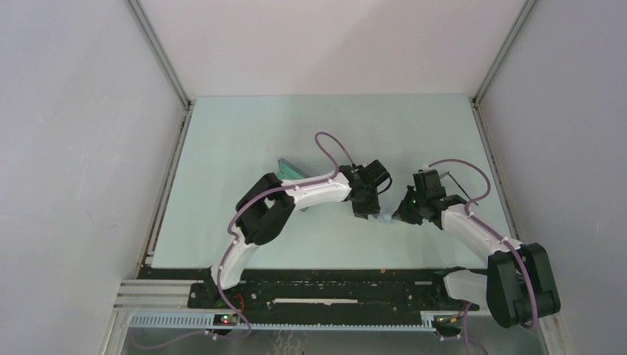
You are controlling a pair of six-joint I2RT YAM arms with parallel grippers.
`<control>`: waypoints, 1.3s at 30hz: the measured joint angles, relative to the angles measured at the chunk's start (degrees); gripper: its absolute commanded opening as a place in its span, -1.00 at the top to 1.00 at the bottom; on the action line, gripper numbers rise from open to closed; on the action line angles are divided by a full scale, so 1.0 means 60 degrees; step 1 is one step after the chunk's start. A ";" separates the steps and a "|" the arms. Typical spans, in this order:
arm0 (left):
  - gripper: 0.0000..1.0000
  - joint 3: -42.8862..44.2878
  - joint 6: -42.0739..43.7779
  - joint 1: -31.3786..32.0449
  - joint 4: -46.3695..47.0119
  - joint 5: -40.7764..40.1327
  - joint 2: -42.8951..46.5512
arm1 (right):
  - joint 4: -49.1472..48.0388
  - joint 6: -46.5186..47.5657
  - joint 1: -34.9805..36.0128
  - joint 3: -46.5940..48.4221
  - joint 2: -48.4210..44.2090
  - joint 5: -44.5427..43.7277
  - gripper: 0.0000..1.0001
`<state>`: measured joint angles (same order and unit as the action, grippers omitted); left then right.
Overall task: Organize the sunglasses
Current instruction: Adjust the glasses cleaning cloth at the center of the board.
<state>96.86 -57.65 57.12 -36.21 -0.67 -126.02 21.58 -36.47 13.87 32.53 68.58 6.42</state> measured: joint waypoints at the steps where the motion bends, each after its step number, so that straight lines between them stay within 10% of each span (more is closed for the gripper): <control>1: 0.32 0.0011 0.0000 0.0000 0.0007 0.0004 -0.0018 | 0.0004 0.0007 -0.0018 0.0000 0.0000 0.0004 1.00; 13: 1.00 0.0058 -0.0117 -0.0131 0.0244 0.0361 -0.0182 | 0.0011 0.0029 -0.0055 0.0000 -0.0022 0.0018 1.00; 28: 1.00 -0.0780 0.0372 -0.0765 0.0229 0.0423 0.0674 | 0.0076 -0.0168 -0.0066 0.0302 -0.0240 0.0641 1.00; 39: 1.00 0.1923 0.1778 -0.2736 -0.0550 -0.0018 0.0838 | -0.0368 -0.0178 -0.0233 0.4473 0.2605 0.0696 1.00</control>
<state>108.40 -46.98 40.71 -39.51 -0.78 -120.99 19.38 -37.54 12.47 59.37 84.20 10.59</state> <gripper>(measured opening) 0.004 0.006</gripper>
